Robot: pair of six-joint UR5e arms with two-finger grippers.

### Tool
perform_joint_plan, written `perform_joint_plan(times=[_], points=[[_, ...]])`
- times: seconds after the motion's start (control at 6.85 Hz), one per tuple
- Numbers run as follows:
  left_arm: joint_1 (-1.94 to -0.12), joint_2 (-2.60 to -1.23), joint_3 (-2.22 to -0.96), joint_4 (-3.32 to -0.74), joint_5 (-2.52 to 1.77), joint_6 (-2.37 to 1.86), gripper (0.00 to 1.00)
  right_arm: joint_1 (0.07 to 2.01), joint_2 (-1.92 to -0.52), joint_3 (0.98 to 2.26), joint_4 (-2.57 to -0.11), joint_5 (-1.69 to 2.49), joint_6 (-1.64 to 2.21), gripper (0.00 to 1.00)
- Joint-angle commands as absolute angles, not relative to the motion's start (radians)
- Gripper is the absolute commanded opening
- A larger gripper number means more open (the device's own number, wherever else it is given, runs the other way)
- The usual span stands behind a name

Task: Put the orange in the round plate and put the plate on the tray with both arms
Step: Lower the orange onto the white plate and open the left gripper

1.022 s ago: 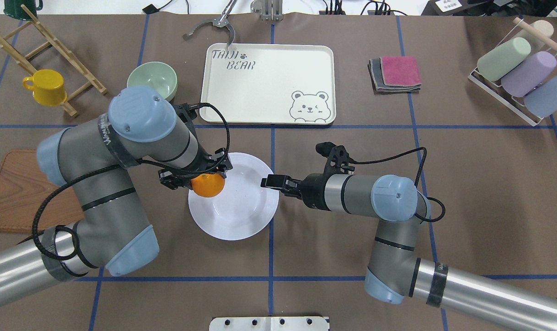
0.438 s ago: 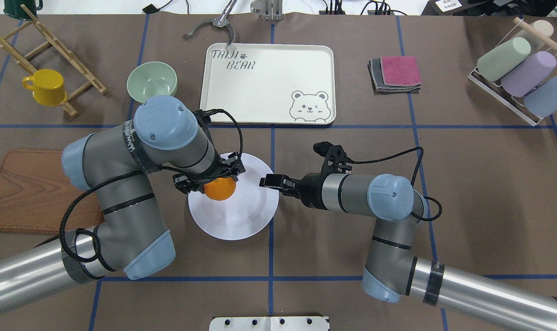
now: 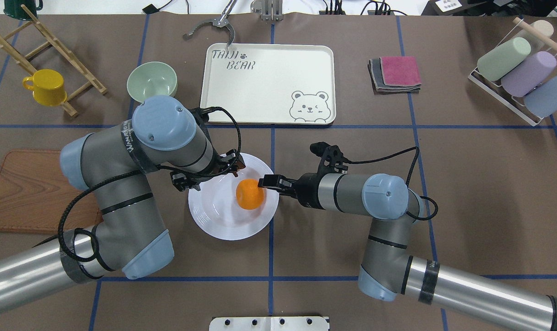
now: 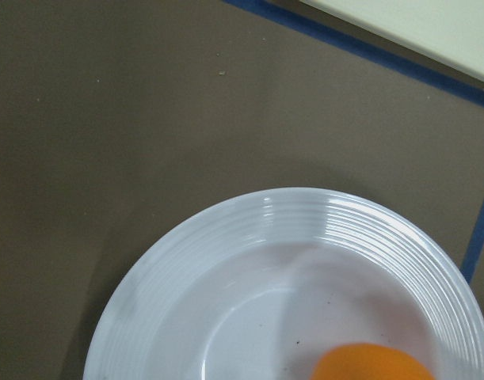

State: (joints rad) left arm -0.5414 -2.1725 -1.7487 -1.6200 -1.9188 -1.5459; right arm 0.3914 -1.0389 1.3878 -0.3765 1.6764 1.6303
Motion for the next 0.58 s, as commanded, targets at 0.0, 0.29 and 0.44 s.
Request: perform_joint_plan(times=[0.0, 0.29, 0.44], points=[[-0.552, -2.161, -1.761, -1.618, -1.919, -1.517, 0.97, 0.390, -1.019, 1.365, -0.373, 1.678, 1.629, 0.75], [-0.554, -2.157, -1.763, -1.618, -1.919, -1.516, 0.97, 0.391, -1.019, 1.370, -0.362, 1.686, 1.635, 0.69], [-0.554, -2.140, -1.775, -1.620, -1.919, -1.516, 0.97, 0.394, -1.017, 1.377, -0.357, 1.687, 1.641, 0.46]])
